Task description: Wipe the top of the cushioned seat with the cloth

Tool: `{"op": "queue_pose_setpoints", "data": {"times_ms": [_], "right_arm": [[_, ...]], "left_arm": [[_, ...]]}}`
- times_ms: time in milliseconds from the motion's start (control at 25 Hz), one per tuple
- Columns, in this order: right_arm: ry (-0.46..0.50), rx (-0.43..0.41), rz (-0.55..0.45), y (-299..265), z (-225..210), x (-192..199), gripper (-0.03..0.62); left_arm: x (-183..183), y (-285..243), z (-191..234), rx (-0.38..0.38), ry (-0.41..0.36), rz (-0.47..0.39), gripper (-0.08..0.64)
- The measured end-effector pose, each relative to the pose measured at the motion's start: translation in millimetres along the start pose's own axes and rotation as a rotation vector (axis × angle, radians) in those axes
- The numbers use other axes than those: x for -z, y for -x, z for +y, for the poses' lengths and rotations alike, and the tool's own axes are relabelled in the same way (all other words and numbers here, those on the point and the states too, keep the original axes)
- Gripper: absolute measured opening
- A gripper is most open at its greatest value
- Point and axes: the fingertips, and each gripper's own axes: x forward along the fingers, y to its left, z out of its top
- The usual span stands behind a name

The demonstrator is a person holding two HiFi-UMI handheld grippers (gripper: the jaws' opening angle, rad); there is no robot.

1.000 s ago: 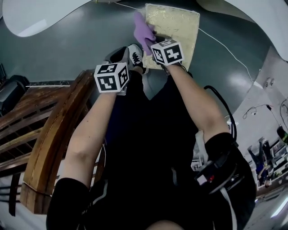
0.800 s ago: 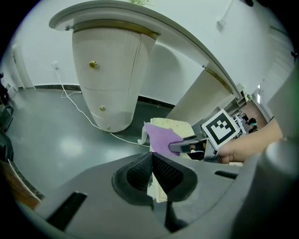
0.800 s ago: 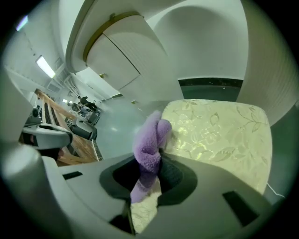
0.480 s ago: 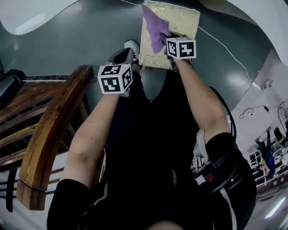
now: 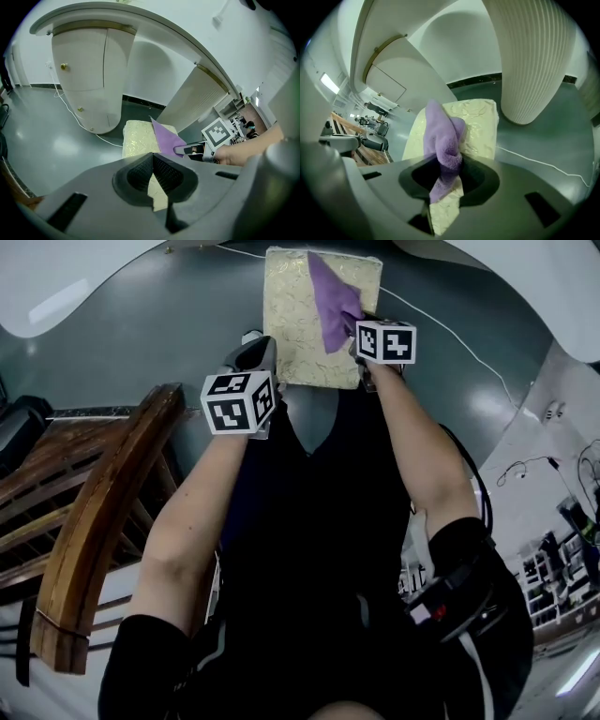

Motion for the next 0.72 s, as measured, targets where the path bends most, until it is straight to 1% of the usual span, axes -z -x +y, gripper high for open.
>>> {"op": "queue_pose_setpoints", "data": {"times_ms": [280, 360, 440, 520, 600, 720], "right_arm": [[-0.040, 0.055, -0.005, 22, -52, 2, 0.118], [-0.056, 0.107, -0.004, 30, -70, 3, 0.112], [-0.068, 0.179, -0.001, 41, -92, 5, 0.101], [-0.063, 0.214, -0.014, 52, -106, 2, 0.097], [-0.043, 0.212, -0.044, 61, -105, -8, 0.097], [0.008, 0.179, -0.097, 67, -76, -31, 0.097]], "left_arm": [[-4, -15, -29, 0.017, -0.025, 0.010, 0.003], [-7, -17, -34, 0.023, -0.034, 0.011, 0.003], [-10, -18, -37, 0.027, -0.037, 0.010, 0.003], [-14, -19, -39, 0.035, -0.037, 0.006, 0.003], [-16, -17, -39, 0.044, -0.039, 0.005, 0.003], [-20, -9, -31, 0.056, -0.044, 0.002, 0.003]]}}
